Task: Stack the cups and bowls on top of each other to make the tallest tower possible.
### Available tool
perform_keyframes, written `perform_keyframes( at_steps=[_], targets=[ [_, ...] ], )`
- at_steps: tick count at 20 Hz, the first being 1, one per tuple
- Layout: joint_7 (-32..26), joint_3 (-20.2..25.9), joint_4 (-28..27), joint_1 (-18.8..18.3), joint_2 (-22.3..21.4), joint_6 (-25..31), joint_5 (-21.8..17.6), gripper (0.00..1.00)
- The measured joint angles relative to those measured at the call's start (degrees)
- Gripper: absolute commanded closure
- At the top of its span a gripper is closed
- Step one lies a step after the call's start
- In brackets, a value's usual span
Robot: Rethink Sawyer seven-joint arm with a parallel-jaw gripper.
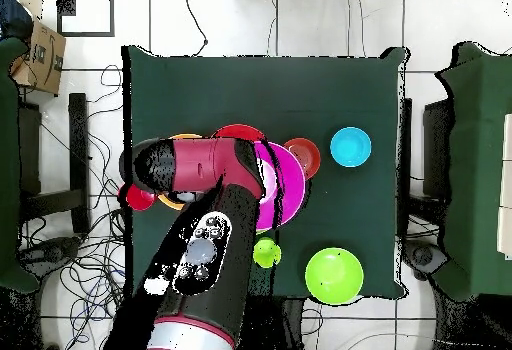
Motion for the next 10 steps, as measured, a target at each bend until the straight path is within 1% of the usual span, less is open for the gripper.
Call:
perform_keyframes(
  at_steps=[10],
  targets=[
    [0.0,-1.22,-0.01,1.01,-0.01,0.01,1.59,1.0]
  ],
)
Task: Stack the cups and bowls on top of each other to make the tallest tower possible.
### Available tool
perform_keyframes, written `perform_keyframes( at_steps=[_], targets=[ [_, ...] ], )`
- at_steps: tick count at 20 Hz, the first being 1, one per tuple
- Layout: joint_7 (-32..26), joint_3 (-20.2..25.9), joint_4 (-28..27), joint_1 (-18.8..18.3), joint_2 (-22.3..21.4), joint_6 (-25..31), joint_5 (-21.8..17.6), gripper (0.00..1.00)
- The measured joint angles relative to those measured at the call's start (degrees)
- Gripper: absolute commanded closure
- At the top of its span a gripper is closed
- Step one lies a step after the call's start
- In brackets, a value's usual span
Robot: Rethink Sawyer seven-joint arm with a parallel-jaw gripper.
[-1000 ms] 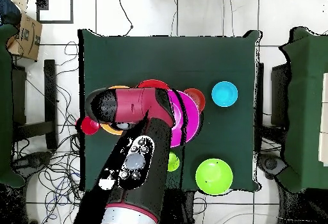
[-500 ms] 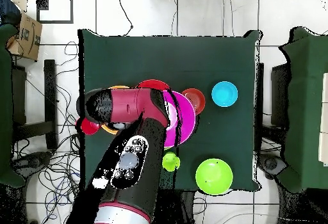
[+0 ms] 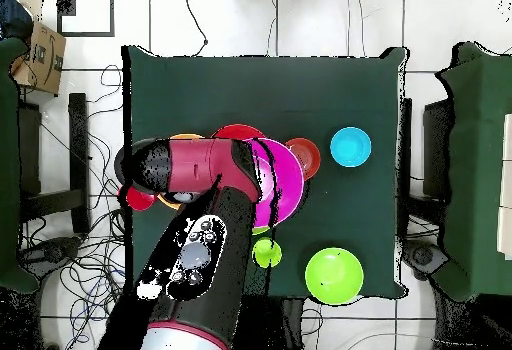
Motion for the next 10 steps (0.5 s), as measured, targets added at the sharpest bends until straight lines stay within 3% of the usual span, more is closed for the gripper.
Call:
perform_keyframes(
  at_steps=[10],
  targets=[
    [0.0,-0.8,-0.36,0.05,0.29,0.0,1.48,1.0]
  ],
)
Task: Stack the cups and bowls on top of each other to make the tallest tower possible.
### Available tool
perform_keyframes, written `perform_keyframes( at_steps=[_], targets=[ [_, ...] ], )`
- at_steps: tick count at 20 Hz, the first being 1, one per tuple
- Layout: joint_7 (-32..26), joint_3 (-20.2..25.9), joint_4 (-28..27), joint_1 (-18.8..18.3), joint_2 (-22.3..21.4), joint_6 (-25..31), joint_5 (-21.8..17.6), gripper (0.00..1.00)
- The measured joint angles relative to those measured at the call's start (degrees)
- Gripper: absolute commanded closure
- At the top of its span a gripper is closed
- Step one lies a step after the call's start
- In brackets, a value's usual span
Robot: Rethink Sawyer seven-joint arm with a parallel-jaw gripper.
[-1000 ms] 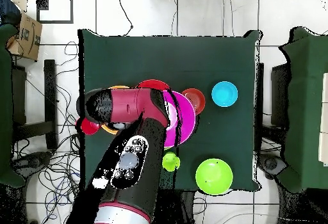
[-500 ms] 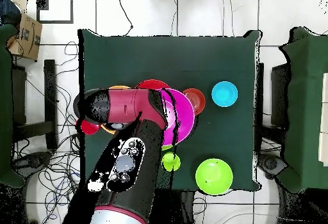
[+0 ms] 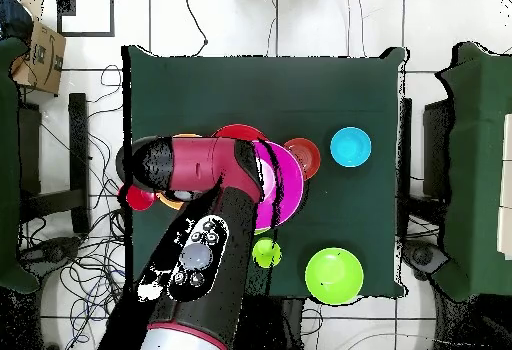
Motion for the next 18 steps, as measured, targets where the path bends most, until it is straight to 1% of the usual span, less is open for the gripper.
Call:
perform_keyframes(
  at_steps=[12,18],
  targets=[
    [0.38,-1.05,-1.38,1.49,2.45,-0.58,2.15,1.0],
    [2.44,-1.24,-1.39,2.68,3.24,-0.92,3.2,1.0]
  ],
)
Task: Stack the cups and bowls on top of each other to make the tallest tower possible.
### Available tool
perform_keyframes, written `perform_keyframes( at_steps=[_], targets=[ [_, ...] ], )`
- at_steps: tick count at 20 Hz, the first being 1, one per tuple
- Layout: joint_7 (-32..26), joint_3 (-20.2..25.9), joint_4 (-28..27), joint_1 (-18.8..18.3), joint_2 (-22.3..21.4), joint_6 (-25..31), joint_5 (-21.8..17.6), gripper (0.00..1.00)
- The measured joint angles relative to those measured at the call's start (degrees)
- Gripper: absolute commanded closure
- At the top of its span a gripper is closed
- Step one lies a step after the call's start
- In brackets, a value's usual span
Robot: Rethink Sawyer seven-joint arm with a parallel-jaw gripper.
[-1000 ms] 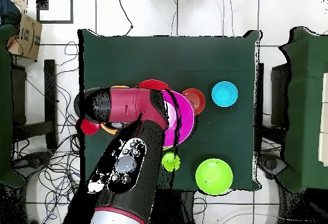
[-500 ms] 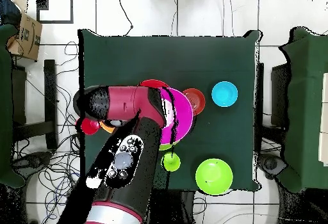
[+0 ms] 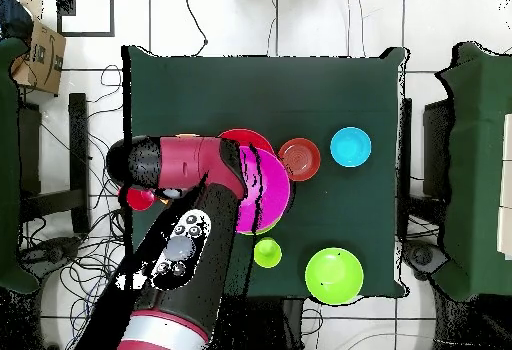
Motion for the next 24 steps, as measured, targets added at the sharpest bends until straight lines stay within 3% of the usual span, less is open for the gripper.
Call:
perform_keyframes(
  at_steps=[24],
  targets=[
    [1.67,-0.02,-1.89,0.28,2.47,-0.27,0.9,1.0]
  ],
)
